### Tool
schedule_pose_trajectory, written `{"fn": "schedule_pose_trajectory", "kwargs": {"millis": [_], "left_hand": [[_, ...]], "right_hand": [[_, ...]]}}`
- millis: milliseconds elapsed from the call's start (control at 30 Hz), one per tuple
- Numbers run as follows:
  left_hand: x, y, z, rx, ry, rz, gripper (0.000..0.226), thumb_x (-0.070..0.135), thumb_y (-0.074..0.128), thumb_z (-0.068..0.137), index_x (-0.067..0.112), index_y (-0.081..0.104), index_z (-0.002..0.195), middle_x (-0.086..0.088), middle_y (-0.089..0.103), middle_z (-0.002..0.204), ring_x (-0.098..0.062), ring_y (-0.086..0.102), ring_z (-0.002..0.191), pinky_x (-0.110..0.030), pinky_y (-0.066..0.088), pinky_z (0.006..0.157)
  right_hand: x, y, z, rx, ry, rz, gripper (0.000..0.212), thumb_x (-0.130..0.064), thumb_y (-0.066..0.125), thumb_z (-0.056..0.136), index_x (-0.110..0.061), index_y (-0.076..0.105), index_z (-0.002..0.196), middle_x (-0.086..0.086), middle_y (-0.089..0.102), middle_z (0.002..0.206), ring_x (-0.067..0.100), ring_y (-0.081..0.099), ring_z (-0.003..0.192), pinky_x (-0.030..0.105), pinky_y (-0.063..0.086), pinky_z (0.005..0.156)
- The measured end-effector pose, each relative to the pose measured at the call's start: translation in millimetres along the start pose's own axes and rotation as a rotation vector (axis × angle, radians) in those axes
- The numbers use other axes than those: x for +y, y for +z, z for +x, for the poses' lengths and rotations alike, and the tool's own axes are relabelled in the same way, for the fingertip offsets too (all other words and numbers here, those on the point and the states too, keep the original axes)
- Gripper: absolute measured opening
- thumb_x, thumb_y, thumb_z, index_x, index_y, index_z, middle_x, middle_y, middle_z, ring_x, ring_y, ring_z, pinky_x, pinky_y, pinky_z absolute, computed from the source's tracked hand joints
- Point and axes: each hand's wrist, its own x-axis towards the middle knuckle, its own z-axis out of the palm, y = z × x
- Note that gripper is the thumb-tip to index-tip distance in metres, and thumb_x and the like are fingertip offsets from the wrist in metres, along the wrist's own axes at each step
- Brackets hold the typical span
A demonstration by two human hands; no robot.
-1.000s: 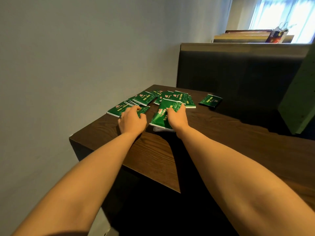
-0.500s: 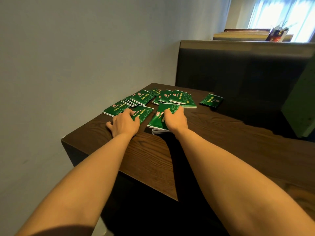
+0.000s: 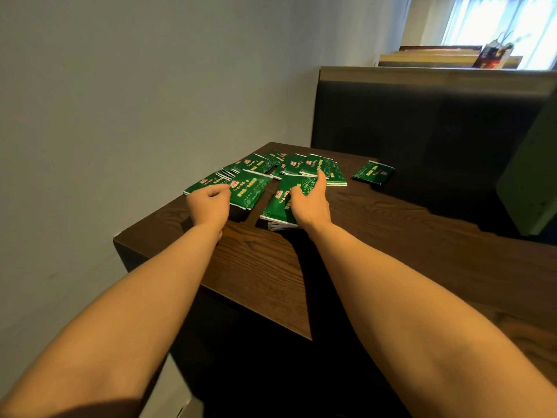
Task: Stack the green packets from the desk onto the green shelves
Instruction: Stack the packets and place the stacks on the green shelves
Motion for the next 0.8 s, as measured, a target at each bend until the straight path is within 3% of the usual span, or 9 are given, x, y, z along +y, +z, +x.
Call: {"fn": "schedule_pose_trajectory", "kwargs": {"millis": [100,233,333,467,533,600,667,733,800], "left_hand": [[14,5,-9,-0.007,-0.054,-0.088,0.020,0.006,0.068,0.089,0.008,0.075,0.107,0.004,0.069,0.099,-0.006,0.062,0.092,-0.016,0.047,0.081],[18,17,-32,-0.169,0.122,0.054,0.020,0.004,0.070,0.085,0.009,0.076,0.103,0.004,0.069,0.092,0.003,0.060,0.079,-0.003,0.044,0.066],[15,23,-49,-0.260,0.256,0.174,0.017,0.010,0.071,0.085,0.016,0.076,0.100,0.011,0.067,0.091,0.000,0.060,0.084,-0.003,0.043,0.070],[16,24,-57,-0.273,0.283,0.137,0.017,0.011,0.068,0.085,0.021,0.069,0.098,0.011,0.064,0.077,0.002,0.057,0.070,-0.006,0.040,0.061],[17,22,-55,-0.259,0.286,0.141,0.017,0.010,0.063,0.087,0.021,0.066,0.100,0.008,0.062,0.071,0.001,0.053,0.060,-0.009,0.041,0.055],[16,17,-47,-0.235,0.305,0.201,0.016,0.010,0.059,0.089,0.020,0.065,0.100,0.009,0.061,0.075,-0.001,0.054,0.062,-0.011,0.040,0.055],[11,12,-31,-0.204,0.313,0.293,0.016,0.013,0.059,0.089,0.018,0.067,0.101,0.007,0.063,0.083,-0.008,0.059,0.074,-0.015,0.044,0.063],[3,9,-8,-0.160,0.294,0.459,0.019,0.022,0.060,0.089,0.021,0.066,0.107,0.002,0.066,0.101,-0.021,0.062,0.095,-0.030,0.048,0.083],[-4,6,14,-0.125,0.241,0.652,0.031,0.032,0.059,0.090,0.024,0.062,0.120,-0.004,0.061,0.123,-0.027,0.055,0.115,-0.042,0.041,0.099]], "right_hand": [[-3,1,0,-0.006,0.022,0.031,0.071,-0.030,0.044,0.107,-0.033,0.004,0.165,0.011,0.060,0.135,0.032,0.060,0.117,0.040,0.044,0.096],[-9,1,-1,-0.007,0.082,0.139,0.066,-0.055,0.031,0.108,-0.029,0.011,0.165,0.012,0.039,0.162,0.037,0.039,0.146,0.047,0.031,0.117],[-11,-1,-6,-0.054,0.089,0.171,0.075,-0.058,0.036,0.106,-0.024,0.005,0.166,0.009,0.028,0.168,0.035,0.030,0.152,0.048,0.026,0.121],[-6,-7,-5,-0.077,0.052,0.228,0.066,-0.020,0.058,0.101,-0.015,0.023,0.156,0.011,0.052,0.147,0.028,0.056,0.125,0.047,0.045,0.110],[-3,-8,-3,-0.089,0.038,0.226,0.060,-0.013,0.058,0.101,-0.013,0.027,0.152,0.009,0.056,0.135,0.022,0.059,0.111,0.041,0.049,0.097],[-2,-7,-2,-0.090,0.004,0.219,0.054,-0.010,0.057,0.101,-0.014,0.031,0.149,0.004,0.057,0.126,0.018,0.058,0.106,0.037,0.046,0.092],[-2,-4,2,-0.090,-0.028,0.196,0.054,-0.011,0.059,0.101,-0.015,0.033,0.148,-0.001,0.058,0.118,0.019,0.059,0.110,0.039,0.049,0.097],[-1,0,8,-0.082,-0.051,0.168,0.055,-0.014,0.062,0.099,-0.017,0.035,0.147,-0.003,0.058,0.117,0.022,0.060,0.114,0.046,0.050,0.105],[-2,6,15,-0.078,-0.054,0.167,0.061,-0.017,0.064,0.098,-0.017,0.032,0.149,-0.001,0.059,0.120,0.023,0.061,0.117,0.048,0.049,0.108]]}}
